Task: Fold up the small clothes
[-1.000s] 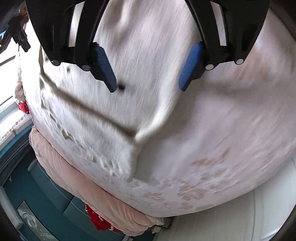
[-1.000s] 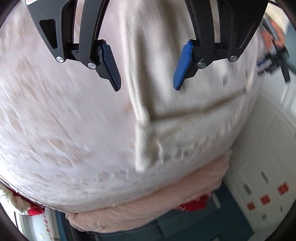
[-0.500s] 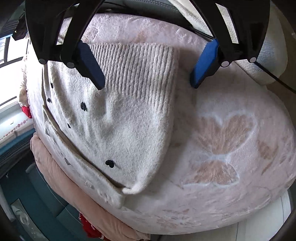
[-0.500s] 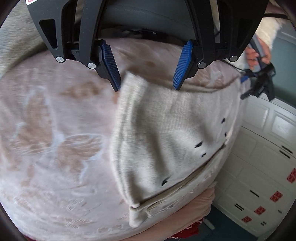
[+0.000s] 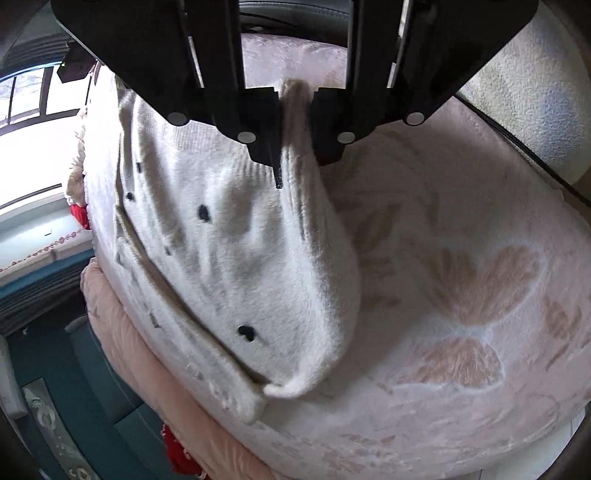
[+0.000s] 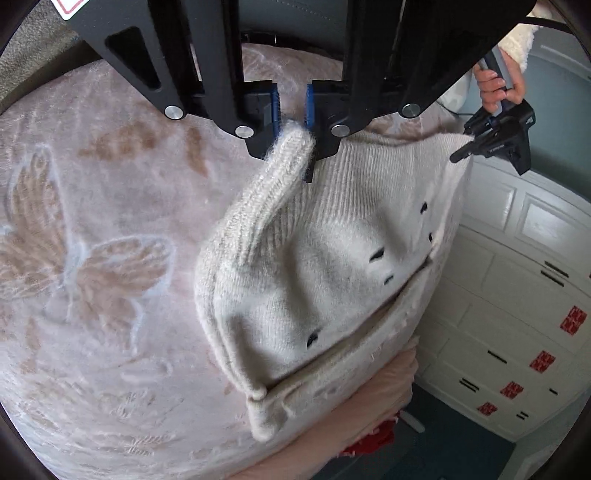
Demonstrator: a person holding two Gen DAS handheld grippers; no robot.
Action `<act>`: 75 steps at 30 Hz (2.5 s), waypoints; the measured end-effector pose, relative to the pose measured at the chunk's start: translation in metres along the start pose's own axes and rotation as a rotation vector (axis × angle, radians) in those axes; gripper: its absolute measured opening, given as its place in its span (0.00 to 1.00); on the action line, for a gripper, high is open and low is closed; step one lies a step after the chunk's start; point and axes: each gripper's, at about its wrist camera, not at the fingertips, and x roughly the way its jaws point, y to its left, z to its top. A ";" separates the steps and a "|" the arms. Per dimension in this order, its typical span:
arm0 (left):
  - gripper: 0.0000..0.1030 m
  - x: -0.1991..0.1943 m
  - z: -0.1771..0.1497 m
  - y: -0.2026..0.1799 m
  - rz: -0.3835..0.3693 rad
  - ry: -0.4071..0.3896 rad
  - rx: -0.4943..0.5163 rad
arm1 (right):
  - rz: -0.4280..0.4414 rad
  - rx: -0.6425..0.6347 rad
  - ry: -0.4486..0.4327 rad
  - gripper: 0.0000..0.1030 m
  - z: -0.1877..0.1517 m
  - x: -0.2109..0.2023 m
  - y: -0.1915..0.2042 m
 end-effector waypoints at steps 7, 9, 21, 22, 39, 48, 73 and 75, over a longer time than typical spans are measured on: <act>0.07 -0.041 -0.003 -0.017 -0.082 -0.040 0.019 | 0.012 -0.039 -0.090 0.05 -0.001 -0.048 0.008; 0.06 -0.055 -0.009 -0.024 -0.094 -0.041 0.046 | 0.012 -0.064 -0.097 0.05 -0.005 -0.065 0.012; 0.06 -0.120 -0.109 -0.020 0.014 0.227 0.268 | -0.104 -0.187 0.214 0.05 -0.093 -0.146 0.010; 0.06 -0.125 -0.115 -0.021 0.022 0.244 0.277 | -0.099 -0.198 0.241 0.05 -0.100 -0.151 0.012; 0.12 -0.004 0.113 -0.154 0.060 -0.212 0.377 | 0.002 -0.062 -0.254 0.27 0.176 -0.055 0.016; 0.84 -0.010 0.107 -0.119 0.160 -0.290 0.420 | -0.155 -0.203 -0.290 0.64 0.146 -0.051 0.021; 0.06 0.086 0.176 -0.111 0.254 -0.091 0.304 | -0.213 -0.026 -0.063 0.09 0.200 0.051 -0.026; 0.06 0.106 0.172 -0.098 0.296 -0.067 0.282 | -0.201 0.013 -0.048 0.14 0.196 0.057 -0.035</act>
